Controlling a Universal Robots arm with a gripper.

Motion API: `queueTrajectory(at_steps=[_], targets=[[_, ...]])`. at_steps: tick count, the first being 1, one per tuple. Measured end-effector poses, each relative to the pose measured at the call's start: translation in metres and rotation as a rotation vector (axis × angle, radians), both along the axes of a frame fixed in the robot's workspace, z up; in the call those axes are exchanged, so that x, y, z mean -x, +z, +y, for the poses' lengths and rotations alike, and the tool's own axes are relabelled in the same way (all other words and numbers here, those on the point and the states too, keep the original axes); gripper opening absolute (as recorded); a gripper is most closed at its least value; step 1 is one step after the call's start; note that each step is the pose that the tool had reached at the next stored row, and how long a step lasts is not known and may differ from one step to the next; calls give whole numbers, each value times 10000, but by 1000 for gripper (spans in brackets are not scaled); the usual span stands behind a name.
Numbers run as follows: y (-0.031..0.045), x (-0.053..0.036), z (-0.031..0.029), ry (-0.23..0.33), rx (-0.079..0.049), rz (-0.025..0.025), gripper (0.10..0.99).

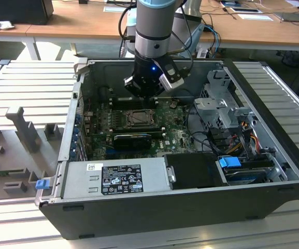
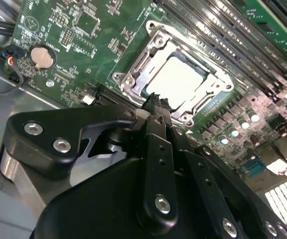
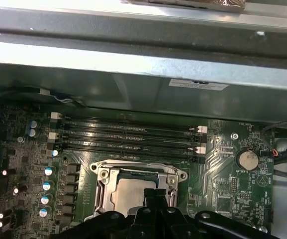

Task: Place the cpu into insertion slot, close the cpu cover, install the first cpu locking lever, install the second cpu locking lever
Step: 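Install the second cpu locking lever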

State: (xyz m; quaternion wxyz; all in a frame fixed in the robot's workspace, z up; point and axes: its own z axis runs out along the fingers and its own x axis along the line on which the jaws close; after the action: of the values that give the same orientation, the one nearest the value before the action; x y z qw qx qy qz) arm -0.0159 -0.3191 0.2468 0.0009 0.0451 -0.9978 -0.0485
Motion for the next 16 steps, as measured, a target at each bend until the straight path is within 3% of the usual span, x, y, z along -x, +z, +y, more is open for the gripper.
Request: queueTrajectory(at_steps=[16], targets=[[11, 1, -93, 1, 0, 0, 106]])
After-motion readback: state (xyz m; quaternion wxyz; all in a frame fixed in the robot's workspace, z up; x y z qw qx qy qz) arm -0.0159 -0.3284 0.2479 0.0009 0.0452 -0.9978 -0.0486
